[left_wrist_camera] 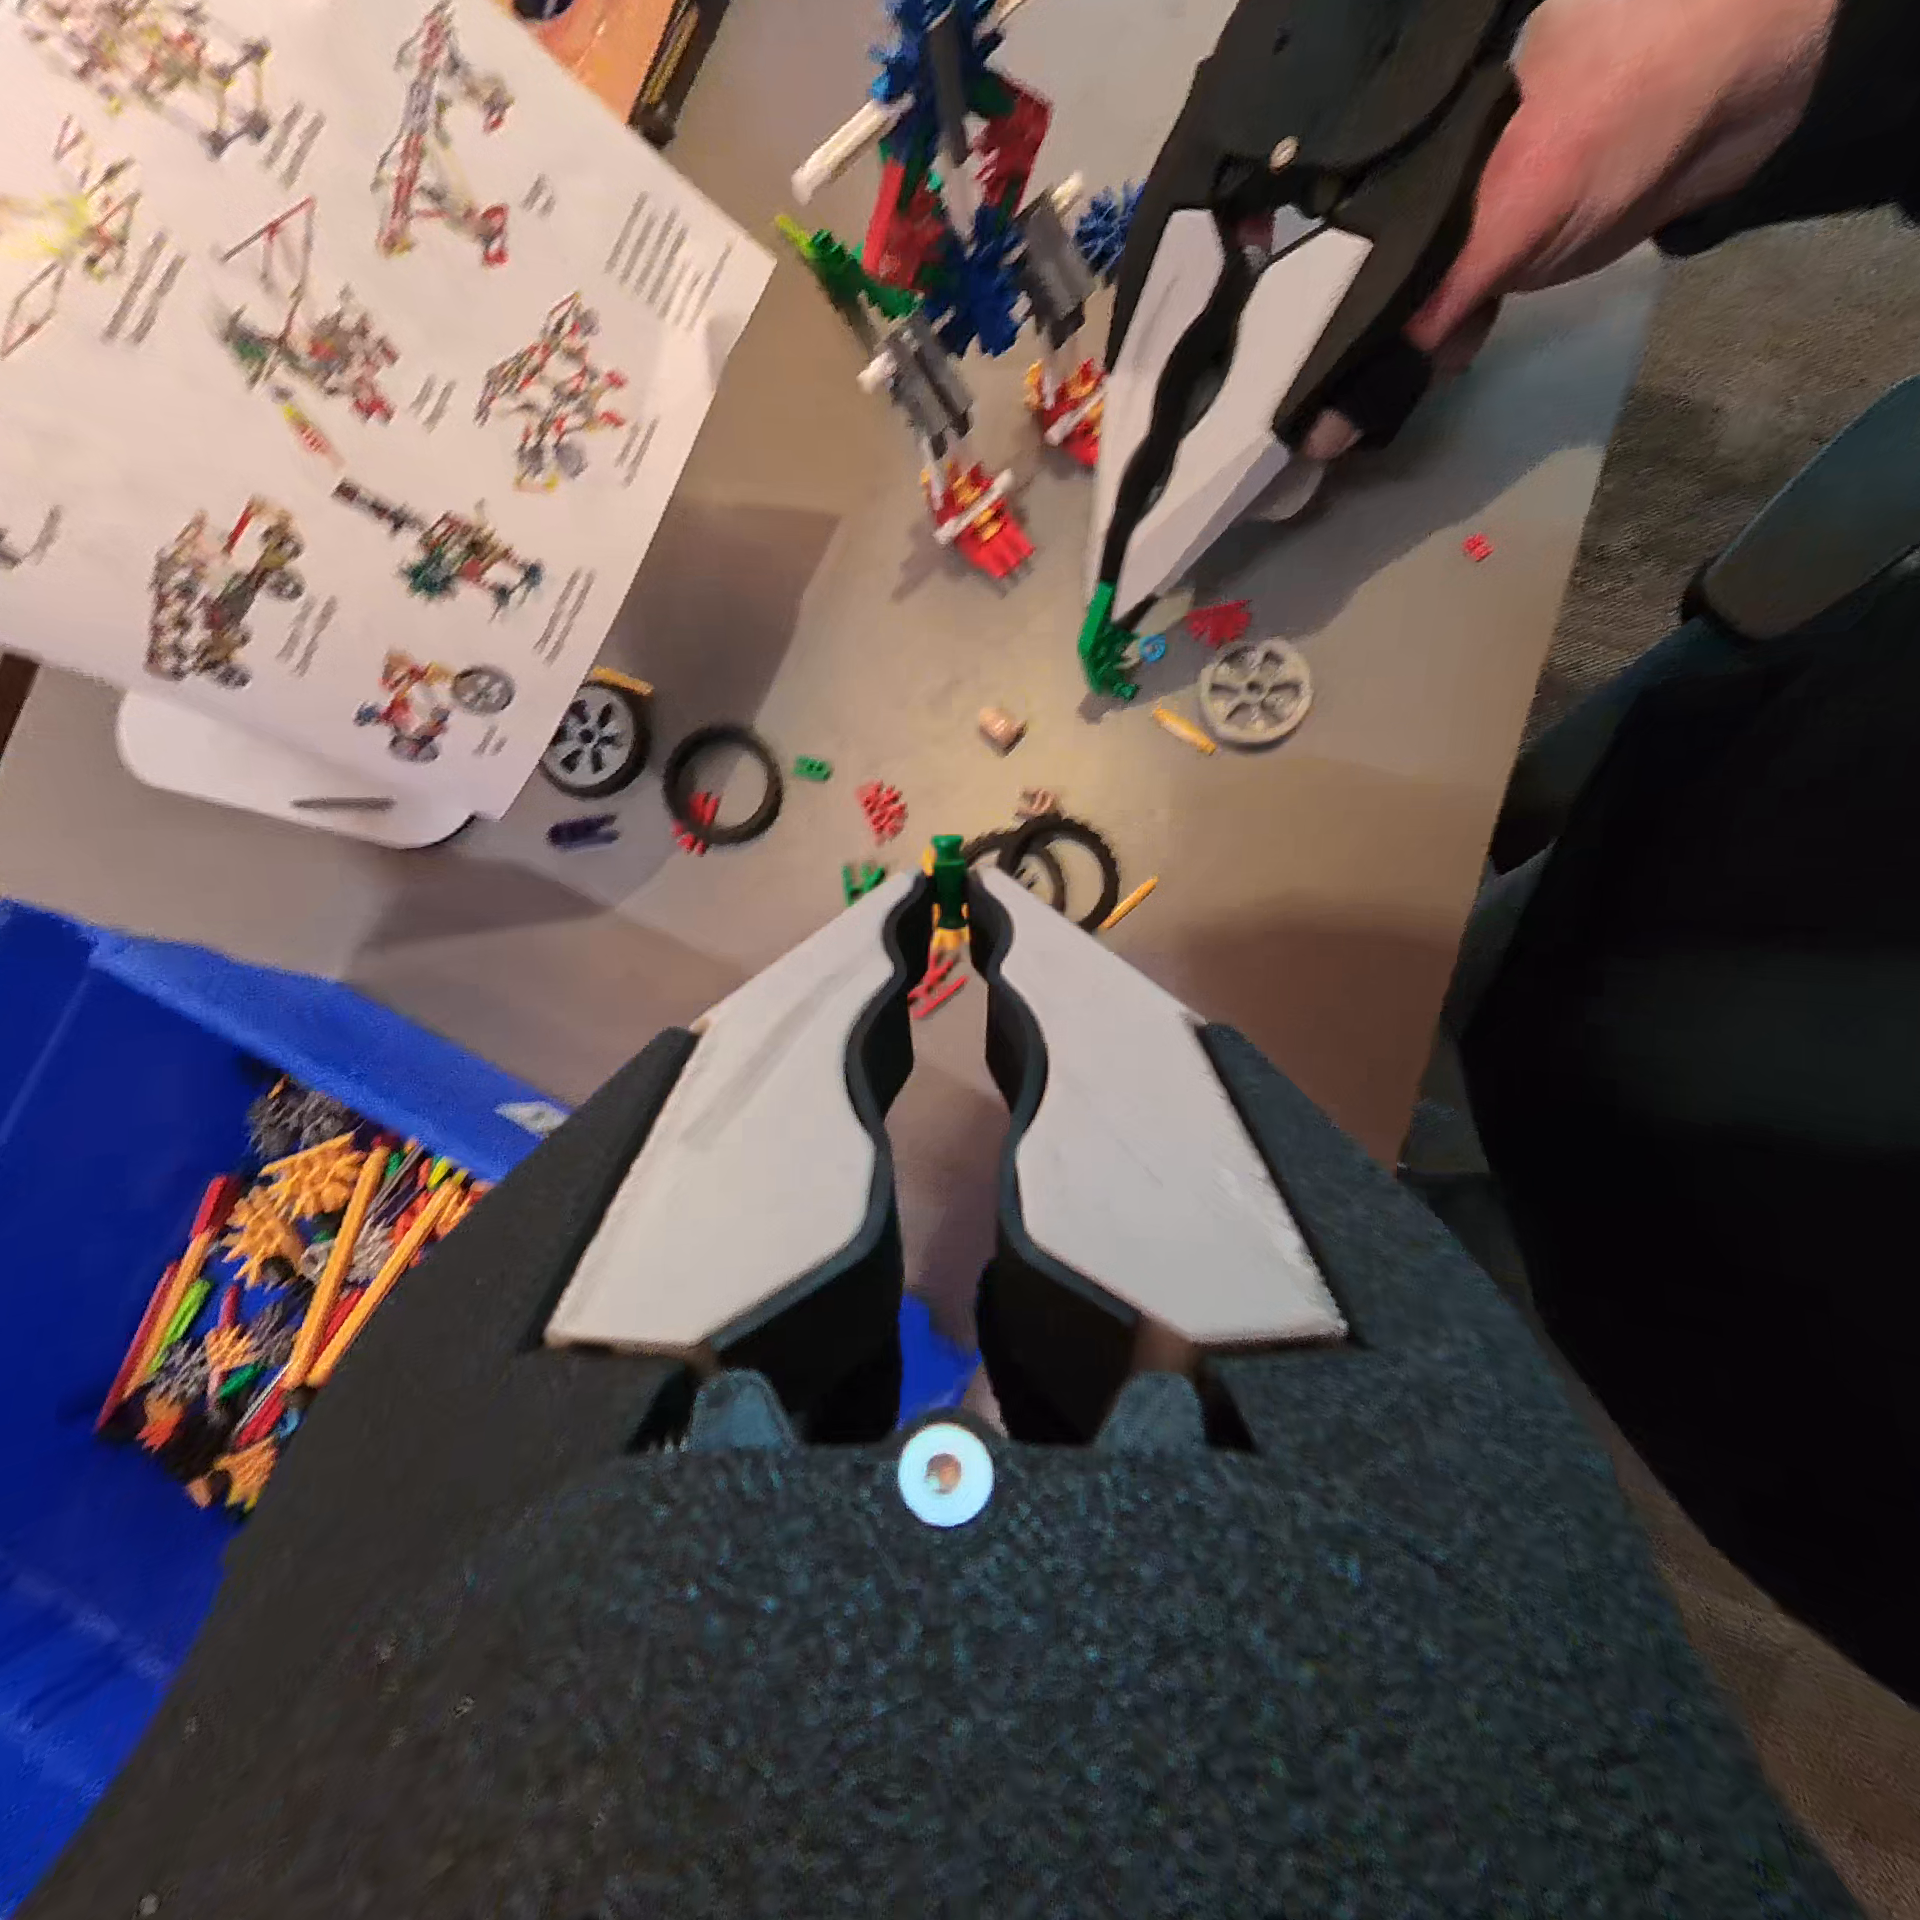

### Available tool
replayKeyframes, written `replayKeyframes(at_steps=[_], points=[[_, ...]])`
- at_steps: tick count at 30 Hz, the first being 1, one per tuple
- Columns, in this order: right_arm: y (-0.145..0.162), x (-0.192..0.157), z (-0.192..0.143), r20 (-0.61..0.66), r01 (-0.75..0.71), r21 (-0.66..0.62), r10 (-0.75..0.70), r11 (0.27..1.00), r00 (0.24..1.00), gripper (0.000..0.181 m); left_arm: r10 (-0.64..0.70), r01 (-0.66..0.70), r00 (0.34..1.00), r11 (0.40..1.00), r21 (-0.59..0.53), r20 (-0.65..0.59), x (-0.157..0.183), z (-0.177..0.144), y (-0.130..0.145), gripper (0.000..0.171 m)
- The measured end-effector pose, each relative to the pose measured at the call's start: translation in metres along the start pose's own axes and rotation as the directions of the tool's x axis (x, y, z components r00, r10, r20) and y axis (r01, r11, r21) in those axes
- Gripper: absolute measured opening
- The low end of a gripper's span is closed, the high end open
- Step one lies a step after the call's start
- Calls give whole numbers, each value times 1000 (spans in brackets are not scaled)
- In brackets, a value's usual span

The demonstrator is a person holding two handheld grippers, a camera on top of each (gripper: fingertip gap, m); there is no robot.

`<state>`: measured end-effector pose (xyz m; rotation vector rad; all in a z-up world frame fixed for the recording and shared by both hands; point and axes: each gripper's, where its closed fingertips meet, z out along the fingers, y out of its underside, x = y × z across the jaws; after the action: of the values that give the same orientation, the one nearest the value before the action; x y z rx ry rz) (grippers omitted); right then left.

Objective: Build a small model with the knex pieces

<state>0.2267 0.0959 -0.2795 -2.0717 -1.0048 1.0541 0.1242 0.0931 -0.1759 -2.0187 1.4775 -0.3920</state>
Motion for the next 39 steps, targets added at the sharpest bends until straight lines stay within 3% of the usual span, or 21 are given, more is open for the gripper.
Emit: replayKeyframes(at_steps=[6, 15, 39], points=[[1, 24, -9, -83, -152, 45, 155, 987, 984, 6, -17, 22, 996, 998, 62, -86, 34, 33, -26, 3], [10, 31, -3, -163, -149, -3, 147, 989, 976, 8, -91, 95, 987, 995, 27, -133, 53, 83, -16, 4], [14, 30, -13, -157, -99, -13, 96, 995, 983, 18, -201, 198, 971, 980, -30, -133, 60, 120, 9, 4]])
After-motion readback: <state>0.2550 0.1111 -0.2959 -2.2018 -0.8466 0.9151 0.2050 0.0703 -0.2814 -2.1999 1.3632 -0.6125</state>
